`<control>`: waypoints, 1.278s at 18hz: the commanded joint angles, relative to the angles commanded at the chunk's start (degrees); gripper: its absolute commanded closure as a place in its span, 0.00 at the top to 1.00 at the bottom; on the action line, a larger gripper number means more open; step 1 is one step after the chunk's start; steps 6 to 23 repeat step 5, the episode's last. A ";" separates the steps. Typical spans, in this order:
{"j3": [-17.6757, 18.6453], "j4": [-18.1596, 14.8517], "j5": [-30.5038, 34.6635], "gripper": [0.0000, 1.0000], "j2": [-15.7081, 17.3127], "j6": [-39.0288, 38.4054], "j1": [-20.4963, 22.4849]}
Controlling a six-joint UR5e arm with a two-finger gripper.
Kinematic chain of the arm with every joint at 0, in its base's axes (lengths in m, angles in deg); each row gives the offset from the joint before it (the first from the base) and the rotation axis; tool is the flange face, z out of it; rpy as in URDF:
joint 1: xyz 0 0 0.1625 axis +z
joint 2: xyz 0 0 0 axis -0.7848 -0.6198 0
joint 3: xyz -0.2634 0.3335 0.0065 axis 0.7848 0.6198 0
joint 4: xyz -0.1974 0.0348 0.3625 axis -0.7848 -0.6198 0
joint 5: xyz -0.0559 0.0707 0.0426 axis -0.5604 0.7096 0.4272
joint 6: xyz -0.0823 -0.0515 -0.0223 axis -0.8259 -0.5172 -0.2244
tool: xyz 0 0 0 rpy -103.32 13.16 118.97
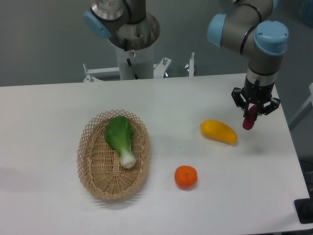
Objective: Pick up the sweet potato from the basket
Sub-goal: 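Carry the held sweet potato up and away from the basket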
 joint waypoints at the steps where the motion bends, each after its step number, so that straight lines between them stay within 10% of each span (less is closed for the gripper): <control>1: 0.00 0.00 0.09 0.11 0.00 0.09 0.00; 23: 0.00 0.09 0.18 0.11 0.00 0.09 0.00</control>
